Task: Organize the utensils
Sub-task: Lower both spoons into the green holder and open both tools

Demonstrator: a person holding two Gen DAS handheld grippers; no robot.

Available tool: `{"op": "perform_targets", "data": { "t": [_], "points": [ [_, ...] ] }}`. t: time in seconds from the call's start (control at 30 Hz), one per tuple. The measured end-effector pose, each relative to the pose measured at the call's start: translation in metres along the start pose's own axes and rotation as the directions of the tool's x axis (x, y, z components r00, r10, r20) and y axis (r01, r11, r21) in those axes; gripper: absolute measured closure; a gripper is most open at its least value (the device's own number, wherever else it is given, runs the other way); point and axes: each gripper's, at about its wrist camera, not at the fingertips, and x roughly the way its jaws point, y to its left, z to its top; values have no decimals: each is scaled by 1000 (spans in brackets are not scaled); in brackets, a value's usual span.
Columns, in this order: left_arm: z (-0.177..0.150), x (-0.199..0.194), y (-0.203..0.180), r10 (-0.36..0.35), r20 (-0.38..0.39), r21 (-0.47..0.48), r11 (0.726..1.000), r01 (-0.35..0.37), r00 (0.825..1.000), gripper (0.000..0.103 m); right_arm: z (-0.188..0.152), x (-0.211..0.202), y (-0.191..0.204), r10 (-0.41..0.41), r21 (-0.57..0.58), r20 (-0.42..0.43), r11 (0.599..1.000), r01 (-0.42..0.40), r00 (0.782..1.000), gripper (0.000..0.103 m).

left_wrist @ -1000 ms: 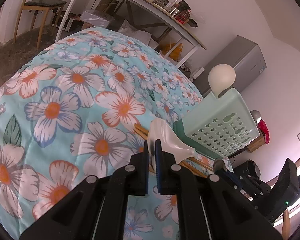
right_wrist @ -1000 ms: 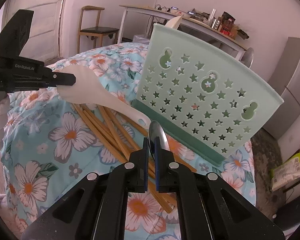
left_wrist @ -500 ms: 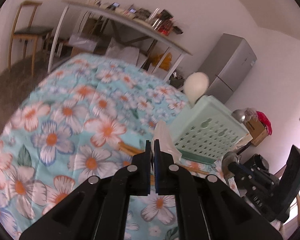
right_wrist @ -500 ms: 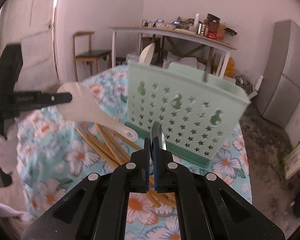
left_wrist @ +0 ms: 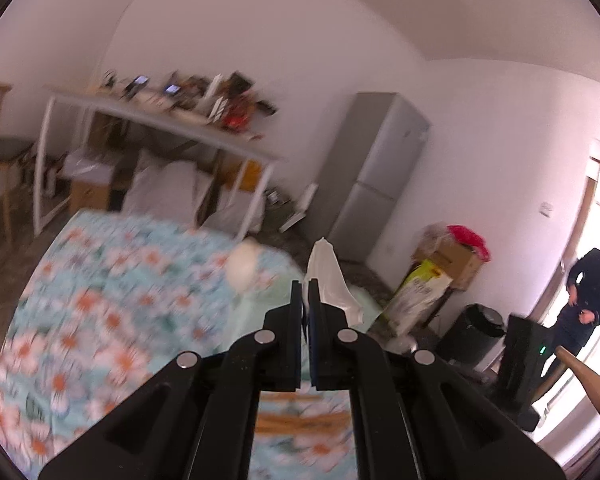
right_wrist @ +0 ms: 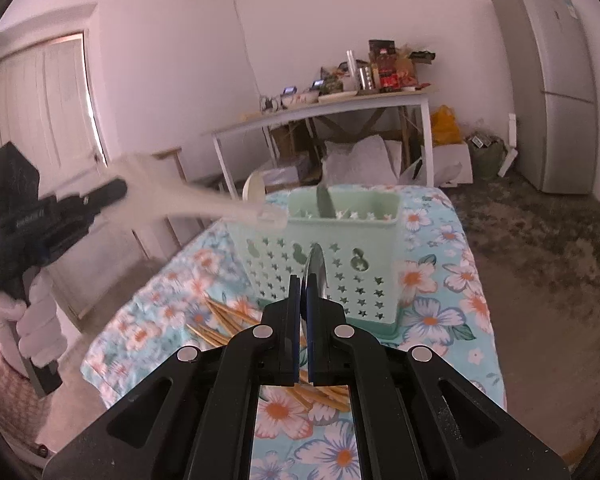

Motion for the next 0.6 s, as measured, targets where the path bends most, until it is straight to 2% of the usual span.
{"op": "perform_targets", "data": {
  "t": [0.13,0.27,0.33,0.43,0.5,0.6],
  "points": [
    [26,23,-33,-5,12,100,995,4,1000,101,1,-12,-9,15,24,40,1000,-16,999,102],
    [34,62,-57,69,-31,215,975,-61,997,101,0,-19,-19,22,48,67,999,-26,997,102],
    [33,84,-66,113,-60,274,957,-93,992,101,-3,-19,-24,29,62,71,998,-33,997,102],
    [25,113,-79,191,-95,380,914,-142,977,101,-6,-19,-30,37,73,68,996,-42,997,102],
    [21,127,-83,226,-115,417,895,-159,967,101,-9,-19,-34,46,83,65,995,-52,997,102],
    [16,141,-85,202,-167,403,907,-121,965,100,-10,-18,-36,54,89,66,994,-60,996,102]
  ]
}}
